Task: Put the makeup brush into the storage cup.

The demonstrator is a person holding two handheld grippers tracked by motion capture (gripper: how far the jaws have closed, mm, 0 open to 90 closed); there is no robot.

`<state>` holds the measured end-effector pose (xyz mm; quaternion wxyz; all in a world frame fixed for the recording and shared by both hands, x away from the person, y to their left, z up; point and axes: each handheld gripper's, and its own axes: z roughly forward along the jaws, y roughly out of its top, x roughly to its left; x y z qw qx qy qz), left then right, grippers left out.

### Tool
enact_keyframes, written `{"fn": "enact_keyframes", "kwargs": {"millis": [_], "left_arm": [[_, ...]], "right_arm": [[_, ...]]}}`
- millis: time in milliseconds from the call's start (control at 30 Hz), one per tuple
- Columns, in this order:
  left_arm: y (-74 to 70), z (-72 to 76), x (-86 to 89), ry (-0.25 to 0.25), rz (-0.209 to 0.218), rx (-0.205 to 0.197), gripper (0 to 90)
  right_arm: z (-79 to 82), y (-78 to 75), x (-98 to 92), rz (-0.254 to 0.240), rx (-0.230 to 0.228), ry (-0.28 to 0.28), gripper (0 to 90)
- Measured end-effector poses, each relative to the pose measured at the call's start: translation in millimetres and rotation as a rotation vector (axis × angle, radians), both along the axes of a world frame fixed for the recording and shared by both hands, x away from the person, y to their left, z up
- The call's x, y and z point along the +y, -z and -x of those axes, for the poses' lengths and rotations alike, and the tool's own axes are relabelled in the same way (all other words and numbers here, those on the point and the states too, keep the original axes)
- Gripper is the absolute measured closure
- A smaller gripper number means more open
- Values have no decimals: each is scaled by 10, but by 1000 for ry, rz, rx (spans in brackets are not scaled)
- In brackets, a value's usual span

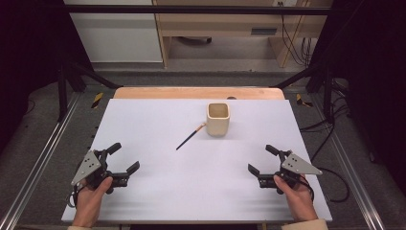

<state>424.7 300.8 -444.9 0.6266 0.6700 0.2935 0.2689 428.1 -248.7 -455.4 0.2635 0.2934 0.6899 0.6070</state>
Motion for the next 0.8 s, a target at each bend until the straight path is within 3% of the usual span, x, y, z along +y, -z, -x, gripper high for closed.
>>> {"fn": "enact_keyframes", "kwargs": {"millis": [333, 400, 567, 800], "left_arm": [[-12, 27, -38, 10, -26, 56, 11], [-7, 17, -65, 10, -63, 65, 11], [2, -62, -206, 20, -106, 105, 15], [-30, -249, -461, 51, -175, 131, 20]], "right_arm": [[43, -12, -12, 6, -6, 21, 33], [42, -10, -13, 14, -7, 29, 31], [48, -9, -4, 18, -8, 34, 30], [65, -13, -1, 24, -9, 32, 27]]}}
